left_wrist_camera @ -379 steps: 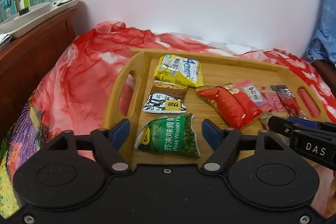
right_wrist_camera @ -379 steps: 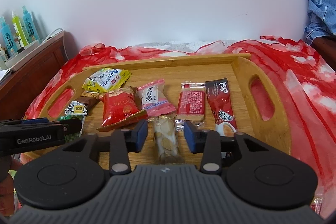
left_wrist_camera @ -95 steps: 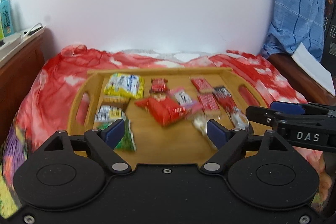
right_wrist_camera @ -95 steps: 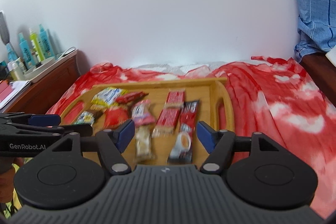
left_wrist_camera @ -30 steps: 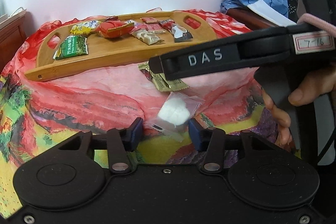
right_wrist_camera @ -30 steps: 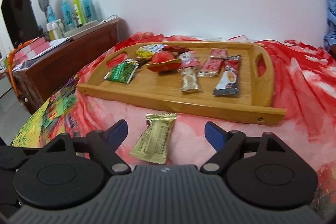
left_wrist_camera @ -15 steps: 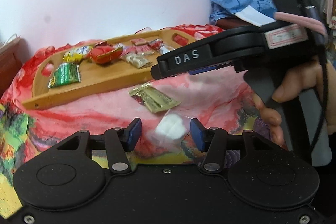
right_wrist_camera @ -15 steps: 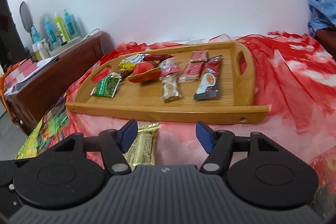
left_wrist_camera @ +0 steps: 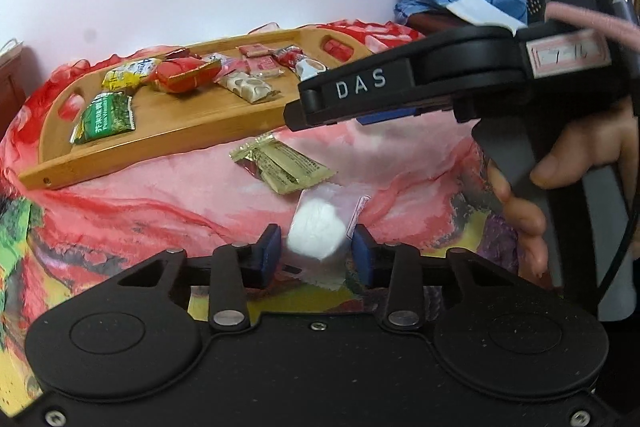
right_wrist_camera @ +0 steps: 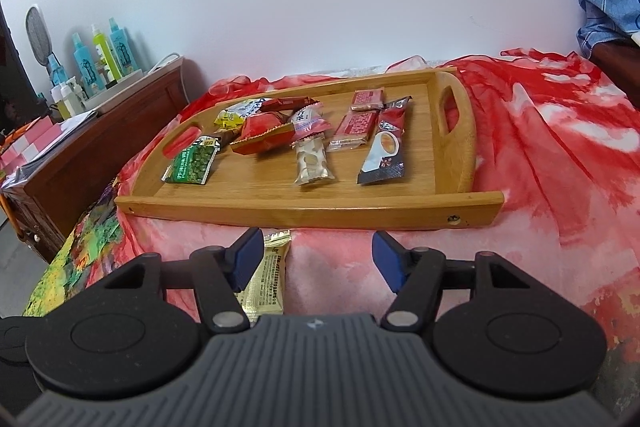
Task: Organize snacks
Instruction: 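Grasp the clear bag with the left tool while the right tool grasps the gold-wrapped bar, then carry the clear bag and gold-wrapped bar onto the tray with both tools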
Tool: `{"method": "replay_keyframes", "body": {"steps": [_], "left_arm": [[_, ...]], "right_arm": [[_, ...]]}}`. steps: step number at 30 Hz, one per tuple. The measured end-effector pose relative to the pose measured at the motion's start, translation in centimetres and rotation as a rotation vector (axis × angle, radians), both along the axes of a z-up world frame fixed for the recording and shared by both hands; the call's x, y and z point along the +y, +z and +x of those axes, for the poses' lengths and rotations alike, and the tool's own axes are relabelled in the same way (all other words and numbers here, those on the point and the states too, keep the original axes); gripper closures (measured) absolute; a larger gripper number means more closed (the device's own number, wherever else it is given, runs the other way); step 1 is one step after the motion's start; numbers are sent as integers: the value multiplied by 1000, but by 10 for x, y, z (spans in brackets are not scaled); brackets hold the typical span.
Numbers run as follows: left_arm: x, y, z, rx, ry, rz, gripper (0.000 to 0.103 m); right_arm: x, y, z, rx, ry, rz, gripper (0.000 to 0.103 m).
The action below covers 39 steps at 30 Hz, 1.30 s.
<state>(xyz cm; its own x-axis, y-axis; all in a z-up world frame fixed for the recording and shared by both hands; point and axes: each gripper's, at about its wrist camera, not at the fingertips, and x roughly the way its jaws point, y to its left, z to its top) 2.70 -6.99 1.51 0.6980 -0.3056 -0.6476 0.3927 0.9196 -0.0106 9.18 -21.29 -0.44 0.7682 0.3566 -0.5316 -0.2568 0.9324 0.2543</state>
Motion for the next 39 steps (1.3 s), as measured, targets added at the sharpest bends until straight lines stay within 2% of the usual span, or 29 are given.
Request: {"method": "replay_keyframes", "body": {"steps": [7,9,13,16,17,18,19,22,29,35,39], "left_arm": [[19,5,-15,8,52,-28,70],[24,6,-18,6,70,-26,70],[32,9,-21,3,104,-24,71],[35,9,-20,20,106,-26,70],[35,8,-20,24,108,-23,70],[34,7,-21,28,107,-20,70],[34,6,-21,32,105,-15,70],[32,5,-22,31,105,-4,70],[32,6,-16,55,136,-14,70],[29,5,-11,54,144,-12,70],[28,6,-11,48,140,-20,63]], "right_arm": [[8,-2,-3,2,53,-9,31],[12,-3,-4,10,79,-11,36],[24,-7,-9,16,148,-47,40],[31,-8,-13,17,197,-56,45],[34,-9,-14,19,208,-63,49],[36,-10,-14,25,217,-73,58],[38,-11,-14,33,217,-86,61],[40,-11,-15,26,214,-112,63],[26,-7,-16,20,118,-99,66],[7,-4,-19,38,-8,-90,65],[-4,-1,-26,39,-86,-102,65]]}}
